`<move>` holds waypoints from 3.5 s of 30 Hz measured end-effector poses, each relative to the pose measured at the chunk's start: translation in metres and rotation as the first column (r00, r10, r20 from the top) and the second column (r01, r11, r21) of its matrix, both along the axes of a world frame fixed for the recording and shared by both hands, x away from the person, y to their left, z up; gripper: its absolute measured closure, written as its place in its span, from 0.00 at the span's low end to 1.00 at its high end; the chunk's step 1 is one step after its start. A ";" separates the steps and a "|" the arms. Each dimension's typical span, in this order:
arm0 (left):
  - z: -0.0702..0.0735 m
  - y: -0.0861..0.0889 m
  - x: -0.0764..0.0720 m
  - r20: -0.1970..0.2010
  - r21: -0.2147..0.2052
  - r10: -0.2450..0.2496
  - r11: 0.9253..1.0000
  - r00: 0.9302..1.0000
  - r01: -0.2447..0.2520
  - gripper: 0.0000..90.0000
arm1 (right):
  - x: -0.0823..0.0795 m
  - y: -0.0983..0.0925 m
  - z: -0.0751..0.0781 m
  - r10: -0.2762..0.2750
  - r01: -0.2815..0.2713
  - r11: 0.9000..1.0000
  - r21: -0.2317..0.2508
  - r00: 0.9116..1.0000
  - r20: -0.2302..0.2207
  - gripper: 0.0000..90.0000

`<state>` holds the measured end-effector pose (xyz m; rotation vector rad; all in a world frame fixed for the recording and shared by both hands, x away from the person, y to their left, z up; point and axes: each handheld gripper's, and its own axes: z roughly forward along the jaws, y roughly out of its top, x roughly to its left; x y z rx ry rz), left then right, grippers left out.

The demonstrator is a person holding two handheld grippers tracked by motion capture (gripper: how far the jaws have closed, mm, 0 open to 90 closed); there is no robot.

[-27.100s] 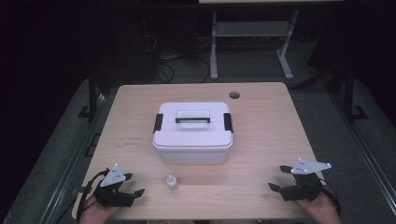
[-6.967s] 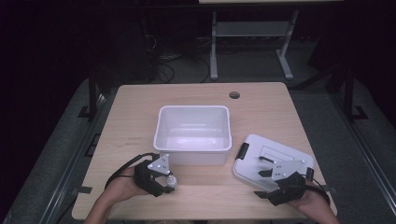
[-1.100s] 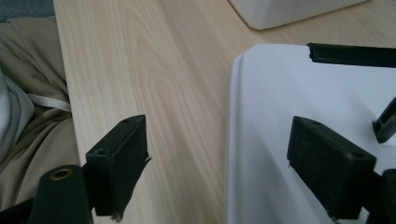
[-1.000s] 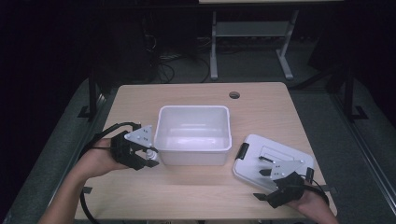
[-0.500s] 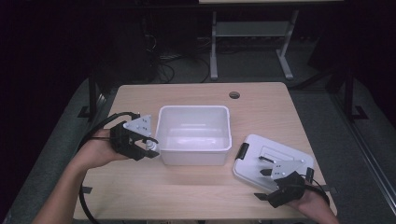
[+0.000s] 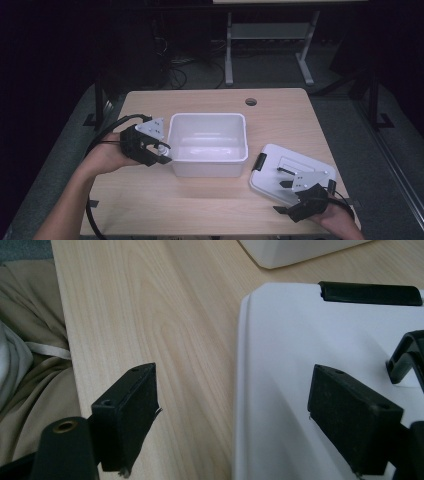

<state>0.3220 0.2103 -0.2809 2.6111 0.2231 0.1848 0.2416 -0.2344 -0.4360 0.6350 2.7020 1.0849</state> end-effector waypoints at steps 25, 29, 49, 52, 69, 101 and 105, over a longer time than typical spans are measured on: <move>0.001 -0.010 0.026 -0.001 0.013 0.021 1.000 1.000 -0.021 0.66 | -0.002 -0.004 0.003 -0.006 0.006 1.000 -0.001 1.000 0.014 0.22; -0.002 -0.012 0.030 -0.010 0.019 0.028 0.999 1.000 -0.027 0.66 | -0.002 -0.005 0.004 -0.008 0.008 1.000 0.003 1.000 0.017 0.22; -0.014 -0.020 0.044 -0.028 0.056 0.033 0.998 0.999 -0.032 0.66 | 0.000 -0.005 0.003 0.006 -0.006 1.000 -0.003 1.000 0.013 0.22; -0.016 -0.021 0.045 -0.030 0.063 0.036 0.997 0.999 -0.034 0.66 | 0.000 -0.005 0.003 0.003 -0.003 1.000 0.000 1.000 0.013 0.22; -0.034 -0.027 0.051 -0.049 0.095 0.032 0.995 0.998 -0.028 0.66 | 0.001 -0.005 0.004 0.004 -0.004 1.000 0.008 1.000 0.013 0.22; -0.062 -0.029 0.062 -0.067 0.090 0.041 0.995 0.997 -0.034 0.66 | 0.003 -0.005 0.001 0.003 -0.003 1.000 0.007 1.000 0.006 0.22; -0.064 -0.027 0.062 -0.066 0.089 0.044 0.995 0.997 -0.038 0.66 | 0.003 -0.005 0.001 0.005 -0.005 1.000 0.006 1.000 0.005 0.22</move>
